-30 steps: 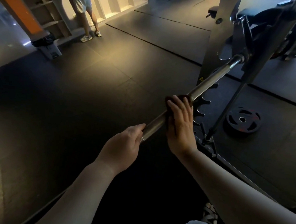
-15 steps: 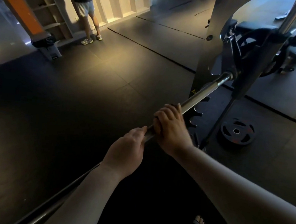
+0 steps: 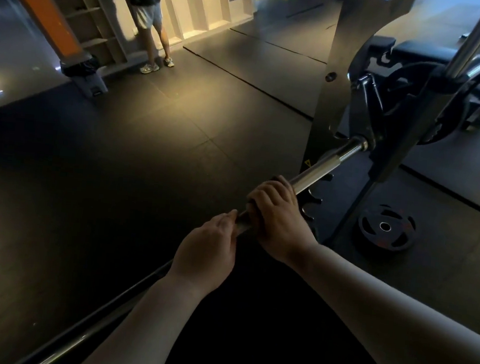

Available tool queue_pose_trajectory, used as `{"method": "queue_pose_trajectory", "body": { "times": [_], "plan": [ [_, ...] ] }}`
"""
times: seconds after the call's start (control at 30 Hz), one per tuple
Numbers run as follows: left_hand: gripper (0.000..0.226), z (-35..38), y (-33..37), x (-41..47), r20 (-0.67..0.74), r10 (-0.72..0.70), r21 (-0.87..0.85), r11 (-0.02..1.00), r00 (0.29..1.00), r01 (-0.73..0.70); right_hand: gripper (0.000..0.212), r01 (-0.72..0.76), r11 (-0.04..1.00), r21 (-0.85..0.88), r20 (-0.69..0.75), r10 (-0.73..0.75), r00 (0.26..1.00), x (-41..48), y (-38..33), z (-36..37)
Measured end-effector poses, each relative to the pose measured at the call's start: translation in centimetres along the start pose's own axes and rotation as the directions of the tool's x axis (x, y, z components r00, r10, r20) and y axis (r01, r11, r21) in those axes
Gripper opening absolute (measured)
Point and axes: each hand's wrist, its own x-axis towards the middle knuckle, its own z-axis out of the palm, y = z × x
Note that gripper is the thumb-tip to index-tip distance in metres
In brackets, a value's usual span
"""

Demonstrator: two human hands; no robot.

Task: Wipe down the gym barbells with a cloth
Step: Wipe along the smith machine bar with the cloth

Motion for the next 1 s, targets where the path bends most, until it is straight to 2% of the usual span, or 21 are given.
{"method": "queue_pose_trajectory", "body": {
  "times": [0.07, 0.13, 0.17, 0.27, 0.3, 0.37, 0.47, 0.53, 0.63, 0.77, 0.83, 0.9, 1.0],
  "plan": [
    [0.048, -0.1, 0.3, 0.4, 0.001, 0.005, -0.004, 1.000, 1.000, -0.005, 0.040, 0.139, 0.990, 0.008, 0.087, -0.139, 0.986, 0.3, 0.9, -0.8],
    [0.048, 0.3, 1.0, 1.4, 0.001, 0.008, 0.003, 1.000, 1.000, -0.008, 0.041, 0.194, 0.980, -0.035, 0.111, -0.189, 0.976, 1.2, 3.6, -2.1],
    [0.048, 0.5, 1.5, 1.8, -0.007, 0.005, -0.002, 1.000, 1.000, -0.005, 0.041, 0.151, 0.987, -0.046, 0.088, -0.146, 0.985, 1.6, 5.2, -2.8],
    [0.047, 1.0, 2.9, 3.2, -0.033, -0.008, -0.009, 1.000, 0.999, 0.008, 0.042, -0.136, 0.991, 0.002, -0.019, 0.136, 0.991, 2.3, 7.9, -3.9],
    [0.047, 1.2, 3.3, 3.6, -0.043, -0.007, -0.003, 1.000, 0.999, 0.007, 0.042, -0.169, 0.985, 0.017, -0.041, 0.170, 0.985, 2.3, 7.8, -3.6],
    [0.047, 1.5, 3.9, 4.4, -0.049, -0.004, 0.006, 1.000, 0.999, 0.005, 0.038, -0.091, 0.996, 0.003, -0.057, 0.091, 0.994, 1.7, 7.2, -2.5],
    [0.048, 1.8, 4.9, 5.5, -0.042, 0.000, 0.017, 1.000, 0.999, 0.001, 0.040, 0.090, 0.996, 0.025, 0.042, -0.091, 0.995, 1.3, 8.4, -3.4],
    [0.048, 2.1, 5.5, 6.2, -0.044, -0.005, 0.021, 1.000, 0.999, 0.006, 0.041, 0.159, 0.987, -0.005, 0.100, -0.158, 0.982, 2.3, 11.0, -4.8],
    [0.047, 2.3, 5.9, 6.9, -0.043, -0.029, 0.005, 1.000, 0.999, 0.029, 0.032, 0.136, 0.989, -0.052, 0.080, -0.132, 0.988, 4.0, 14.9, -6.8],
    [0.047, 2.4, 6.4, 7.5, -0.027, -0.039, -0.004, 0.999, 0.999, 0.039, 0.028, -0.025, 0.996, -0.084, 0.066, 0.031, 0.997, 5.7, 18.9, -8.5],
    [0.047, 2.5, 6.7, 7.9, -0.031, -0.049, -0.004, 0.999, 0.998, 0.049, 0.029, -0.096, 0.993, -0.070, 0.013, 0.097, 0.995, 5.5, 19.0, -8.1],
    [0.047, 2.8, 7.2, 8.3, -0.053, -0.055, 0.009, 0.998, 0.997, 0.056, 0.028, -0.138, 0.990, 0.035, -0.106, 0.141, 0.984, 3.9, 18.2, -6.4],
    [0.047, 3.0, 7.7, 8.8, -0.068, -0.059, 0.027, 0.998, 0.996, 0.061, 0.042, -0.122, 0.988, 0.093, -0.225, 0.140, 0.964, 0.3, 17.7, -3.1]
  ]
}}
